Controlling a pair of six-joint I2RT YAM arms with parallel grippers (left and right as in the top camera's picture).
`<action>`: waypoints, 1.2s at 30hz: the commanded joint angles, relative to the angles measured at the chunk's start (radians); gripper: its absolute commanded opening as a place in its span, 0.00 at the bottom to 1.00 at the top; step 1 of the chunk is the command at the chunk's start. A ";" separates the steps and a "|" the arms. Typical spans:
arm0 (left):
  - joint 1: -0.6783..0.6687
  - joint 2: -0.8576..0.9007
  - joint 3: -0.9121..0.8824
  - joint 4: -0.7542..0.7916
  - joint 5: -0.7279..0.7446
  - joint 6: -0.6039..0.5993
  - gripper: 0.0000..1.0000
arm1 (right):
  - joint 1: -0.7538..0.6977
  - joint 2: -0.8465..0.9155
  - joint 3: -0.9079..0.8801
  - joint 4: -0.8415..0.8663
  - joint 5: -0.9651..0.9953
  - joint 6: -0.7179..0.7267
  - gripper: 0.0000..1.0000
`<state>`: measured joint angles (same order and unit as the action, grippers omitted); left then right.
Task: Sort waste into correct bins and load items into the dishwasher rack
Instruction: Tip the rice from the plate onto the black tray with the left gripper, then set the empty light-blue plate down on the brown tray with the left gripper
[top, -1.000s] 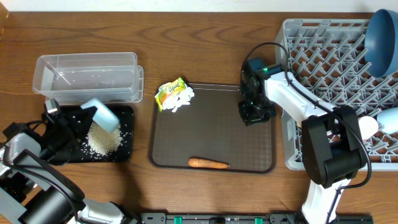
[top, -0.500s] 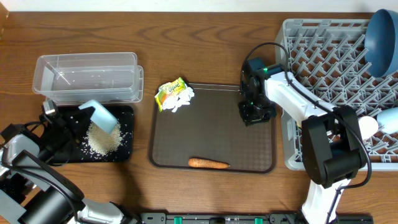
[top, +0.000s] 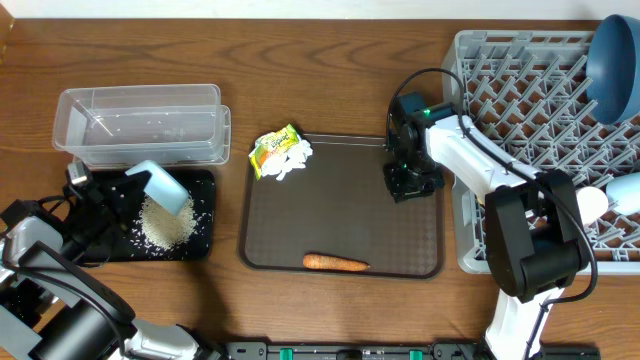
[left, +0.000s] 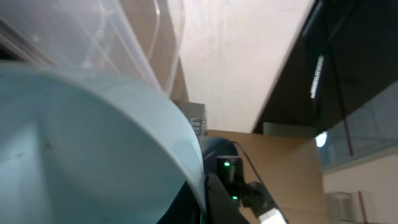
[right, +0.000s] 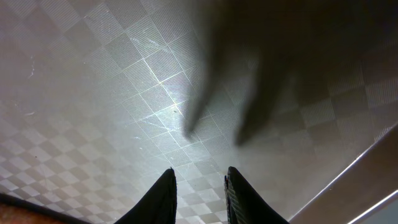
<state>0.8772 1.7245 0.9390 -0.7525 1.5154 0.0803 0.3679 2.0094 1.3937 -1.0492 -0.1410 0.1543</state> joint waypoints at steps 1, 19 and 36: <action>0.003 -0.006 0.002 0.000 0.054 0.033 0.06 | -0.002 0.008 -0.003 0.001 0.003 0.017 0.25; -0.026 -0.009 0.005 -0.005 0.051 0.002 0.06 | -0.002 0.008 -0.003 -0.002 0.003 0.017 0.26; -0.378 -0.345 0.007 -0.037 -0.258 -0.049 0.06 | -0.002 0.008 -0.003 -0.010 0.003 0.017 0.17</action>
<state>0.5770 1.4502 0.9390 -0.7853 1.4132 0.0608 0.3679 2.0094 1.3937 -1.0550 -0.1410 0.1574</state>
